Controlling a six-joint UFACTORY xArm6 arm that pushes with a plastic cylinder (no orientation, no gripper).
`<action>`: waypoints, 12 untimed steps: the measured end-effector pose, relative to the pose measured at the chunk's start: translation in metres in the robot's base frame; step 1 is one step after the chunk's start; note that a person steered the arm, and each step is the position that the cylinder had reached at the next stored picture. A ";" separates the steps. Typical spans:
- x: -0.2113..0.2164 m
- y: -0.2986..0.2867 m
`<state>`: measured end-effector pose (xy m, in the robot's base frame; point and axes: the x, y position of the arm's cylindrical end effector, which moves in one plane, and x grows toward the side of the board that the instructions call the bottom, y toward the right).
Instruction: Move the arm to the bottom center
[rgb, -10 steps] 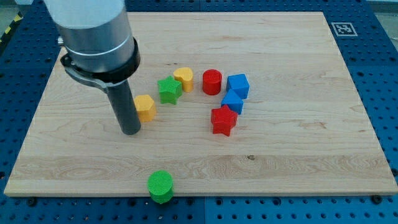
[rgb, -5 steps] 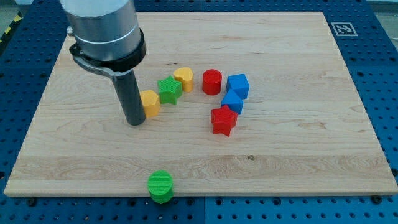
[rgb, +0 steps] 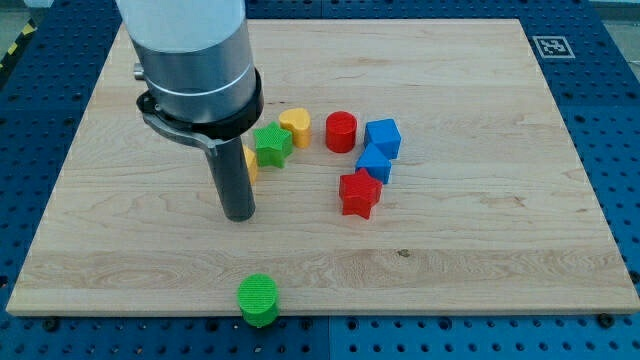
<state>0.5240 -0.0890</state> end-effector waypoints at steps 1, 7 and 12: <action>0.007 0.020; 0.013 -0.048; 0.049 0.002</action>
<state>0.5733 -0.0868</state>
